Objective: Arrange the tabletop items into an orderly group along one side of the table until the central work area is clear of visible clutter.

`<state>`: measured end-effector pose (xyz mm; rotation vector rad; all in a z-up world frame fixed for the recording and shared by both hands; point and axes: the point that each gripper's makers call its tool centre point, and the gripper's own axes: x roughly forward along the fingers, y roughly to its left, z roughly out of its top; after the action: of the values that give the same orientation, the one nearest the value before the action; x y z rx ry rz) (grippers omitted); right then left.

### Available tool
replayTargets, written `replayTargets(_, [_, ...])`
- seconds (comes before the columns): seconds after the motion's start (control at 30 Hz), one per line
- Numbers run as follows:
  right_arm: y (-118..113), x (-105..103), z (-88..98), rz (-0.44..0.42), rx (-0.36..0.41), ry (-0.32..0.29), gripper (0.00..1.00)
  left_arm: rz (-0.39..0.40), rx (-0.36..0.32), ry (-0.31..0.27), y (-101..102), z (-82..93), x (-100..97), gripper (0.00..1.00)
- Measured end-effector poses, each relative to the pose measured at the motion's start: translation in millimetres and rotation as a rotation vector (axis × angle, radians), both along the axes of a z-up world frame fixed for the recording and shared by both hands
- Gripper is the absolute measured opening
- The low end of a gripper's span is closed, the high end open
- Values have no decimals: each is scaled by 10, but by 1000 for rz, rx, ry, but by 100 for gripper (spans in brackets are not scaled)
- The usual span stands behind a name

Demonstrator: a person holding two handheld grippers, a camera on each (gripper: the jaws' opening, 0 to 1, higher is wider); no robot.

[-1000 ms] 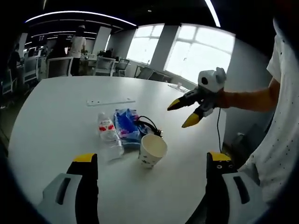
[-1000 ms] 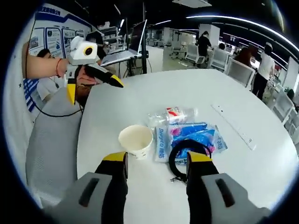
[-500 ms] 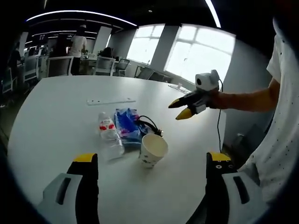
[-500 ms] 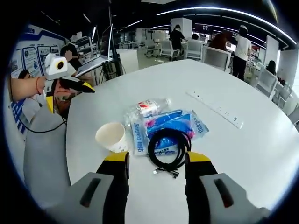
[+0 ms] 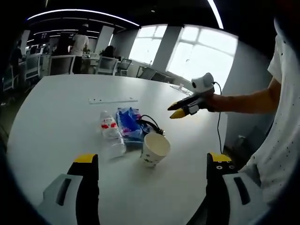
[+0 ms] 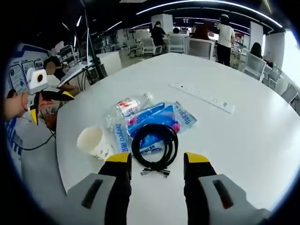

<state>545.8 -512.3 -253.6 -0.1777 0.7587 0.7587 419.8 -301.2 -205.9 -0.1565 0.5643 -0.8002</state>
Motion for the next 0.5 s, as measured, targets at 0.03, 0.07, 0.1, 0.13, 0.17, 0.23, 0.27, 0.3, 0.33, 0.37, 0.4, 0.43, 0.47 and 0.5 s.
replayTargets(0.03, [-4,16,-13,-1,-1,1,43,1,-1,0,1,0,1,98])
replayTargets(0.07, [-6,36,-40,-8,-1,10,42,2,0,1,5,-8,2,98])
replayTargets(0.1, [-7,59,-62,-17,-2,15,42,2,1,1,6,-11,1,98])
replayTargets(0.13, [-1,69,-73,-20,-4,15,42,2,-1,2,8,-16,4,98])
replayTargets(0.17, [5,73,-88,-24,-7,20,42,3,-2,3,9,-18,4,98])
replayTargets(0.23, [15,94,-124,-36,-8,32,42,6,-2,4,13,-22,6,98])
replayTargets(0.27, [24,109,-143,-43,-7,36,42,8,-3,5,17,-27,8,98])
replayTargets(0.3, [29,114,-162,-48,-8,44,42,9,-6,6,20,-31,10,98])
replayTargets(0.33, [41,121,-176,-50,-8,48,42,10,-6,6,22,-34,10,98])
replayTargets(0.37, [57,130,-199,-51,-10,52,42,11,-6,7,27,-42,12,98])
replayTargets(0.4, [60,137,-222,-54,-15,58,42,13,-7,8,30,-48,12,98])
replayTargets(0.43, [57,154,-248,-54,-19,62,42,15,-8,10,35,-53,14,98])
replayTargets(0.47, [60,170,-278,-53,-26,65,42,16,-9,10,36,-54,14,98])
replayTargets(0.5, [54,192,-300,-54,-29,68,42,18,-9,11,42,-61,15,98])
